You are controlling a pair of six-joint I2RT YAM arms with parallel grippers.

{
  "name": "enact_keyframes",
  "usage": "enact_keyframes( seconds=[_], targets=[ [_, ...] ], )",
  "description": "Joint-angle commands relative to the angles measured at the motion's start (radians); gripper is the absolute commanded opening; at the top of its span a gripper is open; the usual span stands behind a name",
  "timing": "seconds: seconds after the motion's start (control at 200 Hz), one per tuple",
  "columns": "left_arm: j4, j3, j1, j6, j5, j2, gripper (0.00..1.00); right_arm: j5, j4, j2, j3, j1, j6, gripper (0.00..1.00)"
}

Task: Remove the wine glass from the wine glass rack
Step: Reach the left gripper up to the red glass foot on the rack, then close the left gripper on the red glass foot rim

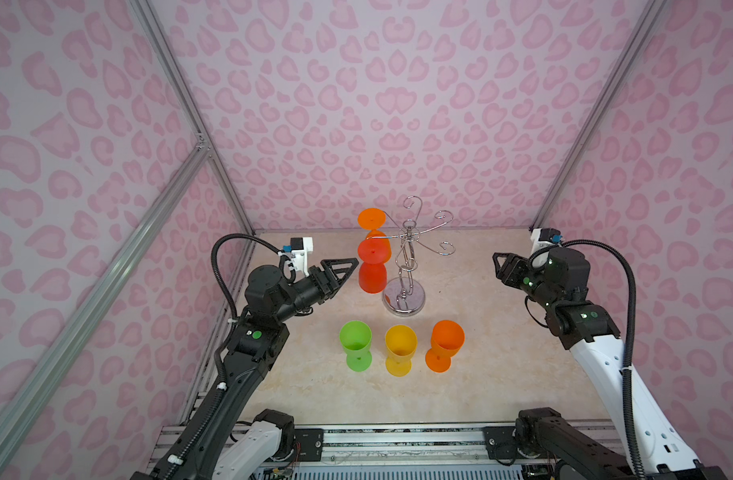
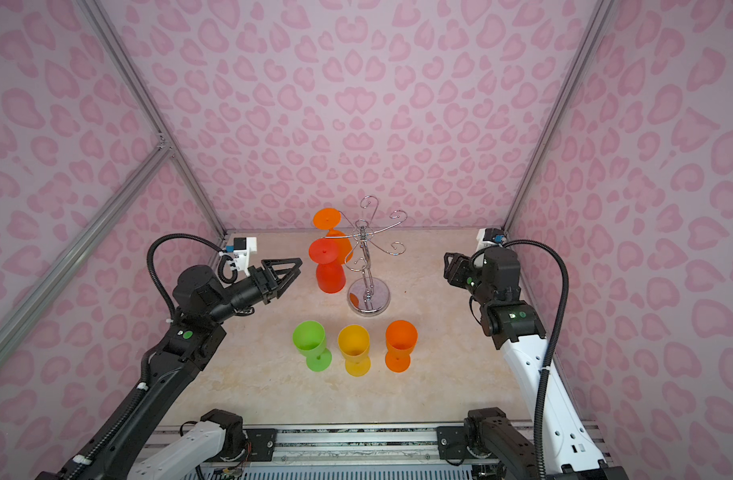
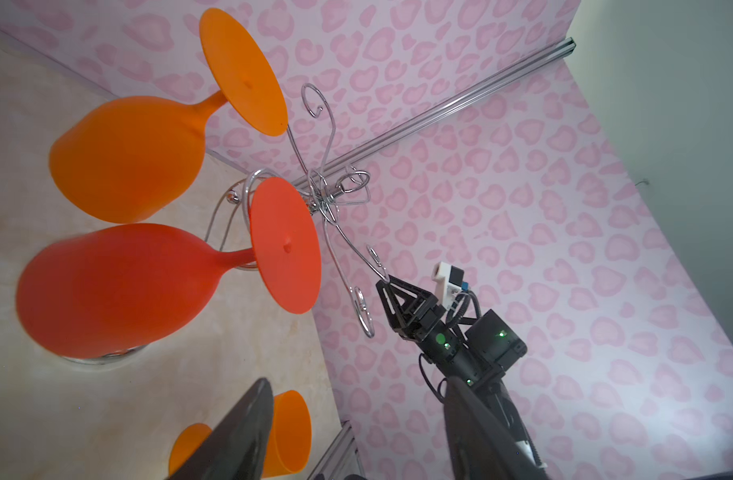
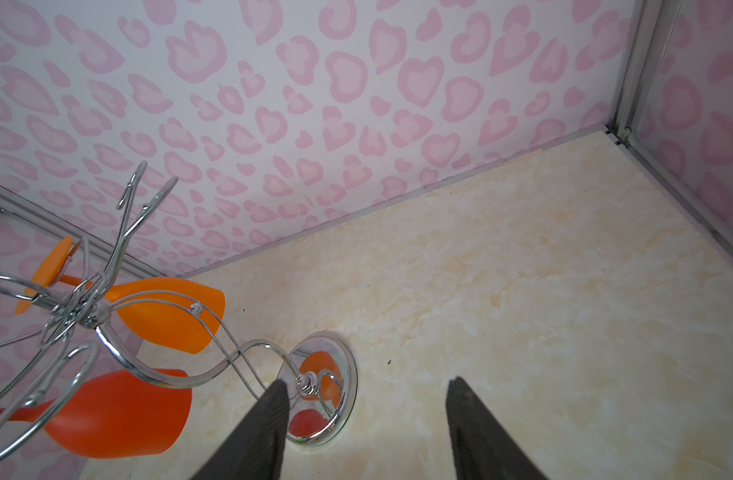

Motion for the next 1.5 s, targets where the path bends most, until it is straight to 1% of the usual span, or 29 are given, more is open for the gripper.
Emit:
enact_keyframes(
  seconds=[0.0, 0.125, 0.515, 0.82, 0.925, 1.08, 1.5],
  targets=[
    [0.185, -0.015, 0.003, -0.109, 0.034, 0.033, 0.66, 0.005, 0.028, -0.004, -0.004, -0.002, 0.001, 0.61],
    [0.195, -0.013, 0.002, -0.110, 0.033, 0.072, 0.63, 0.004, 0.029, -0.004, -0.003, -0.003, 0.001, 0.61],
    [0.160, 0.023, 0.001, -0.063, 0.025, 0.151, 0.59, 0.000, 0.030, -0.004, -0.008, -0.010, 0.000, 0.61],
    [0.134, 0.060, -0.021, -0.023, 0.023, 0.198, 0.57, -0.004, 0.031, -0.005, -0.004, -0.018, 0.001, 0.61],
    [0.118, 0.074, -0.027, -0.005, 0.021, 0.209, 0.52, -0.003, 0.035, -0.009, -0.007, -0.020, 0.004, 0.61],
    [0.064, 0.101, -0.036, 0.041, 0.007, 0.220, 0.49, -0.001, 0.032, -0.011, -0.007, -0.023, 0.003, 0.61],
    [0.041, 0.098, -0.038, 0.063, -0.004, 0.237, 0.40, -0.005, 0.034, -0.015, -0.013, -0.028, 0.006, 0.61]
  ],
)
